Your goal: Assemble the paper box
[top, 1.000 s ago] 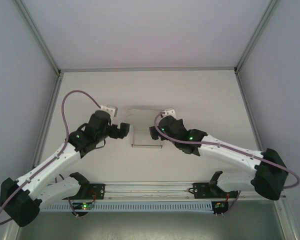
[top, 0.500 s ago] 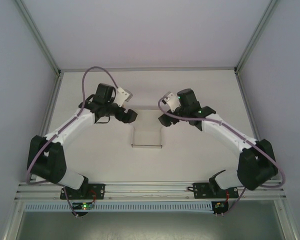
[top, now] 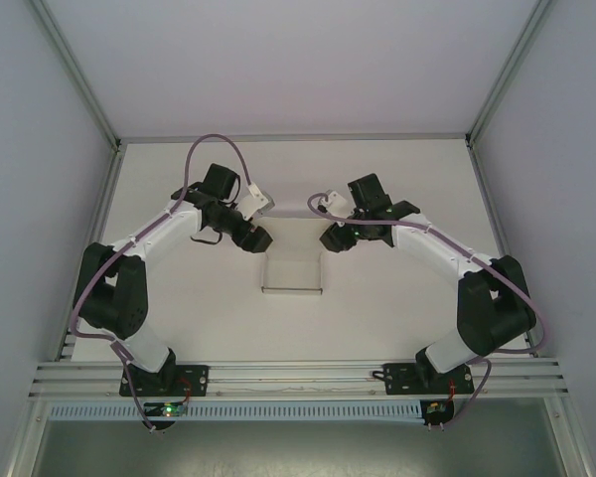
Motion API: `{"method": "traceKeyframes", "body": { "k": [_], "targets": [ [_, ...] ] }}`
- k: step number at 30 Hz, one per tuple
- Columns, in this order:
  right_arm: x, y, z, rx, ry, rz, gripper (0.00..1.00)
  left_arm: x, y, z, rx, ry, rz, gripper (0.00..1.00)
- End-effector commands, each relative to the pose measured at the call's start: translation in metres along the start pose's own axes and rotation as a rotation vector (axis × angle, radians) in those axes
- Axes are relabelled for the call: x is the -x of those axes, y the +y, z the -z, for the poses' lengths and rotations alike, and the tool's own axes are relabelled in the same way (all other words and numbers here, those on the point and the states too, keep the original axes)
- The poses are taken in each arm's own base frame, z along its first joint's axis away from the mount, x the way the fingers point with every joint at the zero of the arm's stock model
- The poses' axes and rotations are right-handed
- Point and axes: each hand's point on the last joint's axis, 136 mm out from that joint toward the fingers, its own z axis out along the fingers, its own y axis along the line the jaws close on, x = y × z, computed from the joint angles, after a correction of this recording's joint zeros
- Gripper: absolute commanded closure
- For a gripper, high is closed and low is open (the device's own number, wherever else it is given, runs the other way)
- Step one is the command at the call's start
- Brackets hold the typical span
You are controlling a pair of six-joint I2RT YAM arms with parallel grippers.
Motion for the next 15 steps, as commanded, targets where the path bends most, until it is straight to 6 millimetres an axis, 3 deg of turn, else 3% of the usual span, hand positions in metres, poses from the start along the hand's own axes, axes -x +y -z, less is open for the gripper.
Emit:
{"method": "traceKeyframes", "body": {
  "k": [1, 8, 13, 15],
  "targets": [
    [0.009, 0.004, 0.005, 0.023, -0.017, 0.010, 0.61, -0.001, 0.000, 0.010, 0.013, 0.013, -0.006, 0.38],
    [0.008, 0.011, 0.011, 0.044, -0.023, -0.005, 0.89, 0.003, 0.006, 0.013, 0.066, -0.006, 0.028, 0.74],
    [0.013, 0.013, 0.017, -0.013, -0.055, -0.022, 0.93, 0.014, 0.010, 0.023, 0.183, -0.073, 0.037, 0.98],
    [0.014, 0.010, 0.020, -0.051, -0.075, -0.055, 0.95, 0.018, 0.011, 0.028, 0.236, -0.107, 0.049, 1.00]
  ]
}}
